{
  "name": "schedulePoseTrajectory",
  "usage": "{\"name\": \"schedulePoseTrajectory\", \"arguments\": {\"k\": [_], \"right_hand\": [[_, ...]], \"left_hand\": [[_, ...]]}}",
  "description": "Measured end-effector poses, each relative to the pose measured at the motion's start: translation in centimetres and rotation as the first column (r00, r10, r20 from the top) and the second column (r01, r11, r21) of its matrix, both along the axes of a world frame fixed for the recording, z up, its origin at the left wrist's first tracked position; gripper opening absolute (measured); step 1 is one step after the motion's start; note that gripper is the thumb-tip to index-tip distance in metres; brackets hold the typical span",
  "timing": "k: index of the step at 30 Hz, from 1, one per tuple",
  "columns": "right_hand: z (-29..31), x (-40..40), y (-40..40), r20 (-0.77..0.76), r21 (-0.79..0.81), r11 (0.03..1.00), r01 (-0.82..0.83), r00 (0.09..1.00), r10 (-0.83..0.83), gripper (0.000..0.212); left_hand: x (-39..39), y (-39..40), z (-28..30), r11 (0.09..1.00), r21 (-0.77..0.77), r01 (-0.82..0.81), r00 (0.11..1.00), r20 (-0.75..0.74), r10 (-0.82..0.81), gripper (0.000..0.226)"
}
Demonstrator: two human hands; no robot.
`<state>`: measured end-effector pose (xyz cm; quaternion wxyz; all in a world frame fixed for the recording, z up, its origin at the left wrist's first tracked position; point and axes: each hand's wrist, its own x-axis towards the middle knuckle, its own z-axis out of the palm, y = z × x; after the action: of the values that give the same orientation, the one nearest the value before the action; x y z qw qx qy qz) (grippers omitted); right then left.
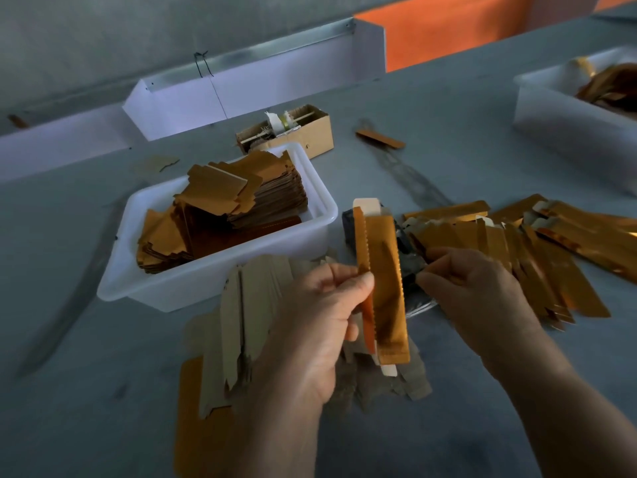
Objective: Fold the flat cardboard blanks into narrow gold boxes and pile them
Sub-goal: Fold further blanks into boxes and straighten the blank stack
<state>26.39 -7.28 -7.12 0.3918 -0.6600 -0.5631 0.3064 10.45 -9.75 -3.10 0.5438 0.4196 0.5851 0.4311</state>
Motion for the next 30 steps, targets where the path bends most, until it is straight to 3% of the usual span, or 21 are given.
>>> {"name": "schedulePoseTrajectory", "arguments": {"k": [6,12,15,17,23,28,30], "right_hand": [[-1.0,-0.1,0.0,0.047,-0.014,0.999,0.036,0.998,-0.035,0.012],[-1.4,-0.5,-0.6,0.02,0.037,0.997,0.072,0.997,-0.073,0.002],[-1.6,-0.6,-0.9,0.007,0.056,0.997,0.044,0.999,-0.044,0.022],[-1.6,-0.6,-0.8,0.017,0.074,0.996,0.039,0.999,-0.04,0.023],[-2.1,-0.1,-0.5,0.251,0.157,0.987,0.017,0.966,-0.056,0.004],[-1.0,1.0,-1.6,0.051,0.186,0.977,0.101,0.992,-0.112,0.013],[-0.1,1.8,-2.2,-0.168,0.117,0.989,0.092,0.983,-0.072,0.013]], "left_hand": [[2.4,1.5,-0.5,0.998,0.021,0.061,0.998,0.013,-0.061,0.013],[3.1,2.2,-1.5,0.994,-0.054,0.099,0.995,0.034,-0.098,0.008],[3.0,2.1,-1.6,0.991,-0.085,0.104,0.993,0.064,-0.098,0.009],[3.0,2.2,-1.6,0.991,-0.087,0.097,0.995,0.042,-0.093,0.009],[3.2,2.3,-1.5,0.995,-0.08,0.066,0.998,-0.02,-0.068,0.007],[3.2,2.4,-1.2,0.991,-0.093,0.095,0.993,-0.056,-0.101,0.007],[3.4,2.2,-0.9,0.989,-0.104,0.108,0.994,0.003,-0.108,0.006]]}}
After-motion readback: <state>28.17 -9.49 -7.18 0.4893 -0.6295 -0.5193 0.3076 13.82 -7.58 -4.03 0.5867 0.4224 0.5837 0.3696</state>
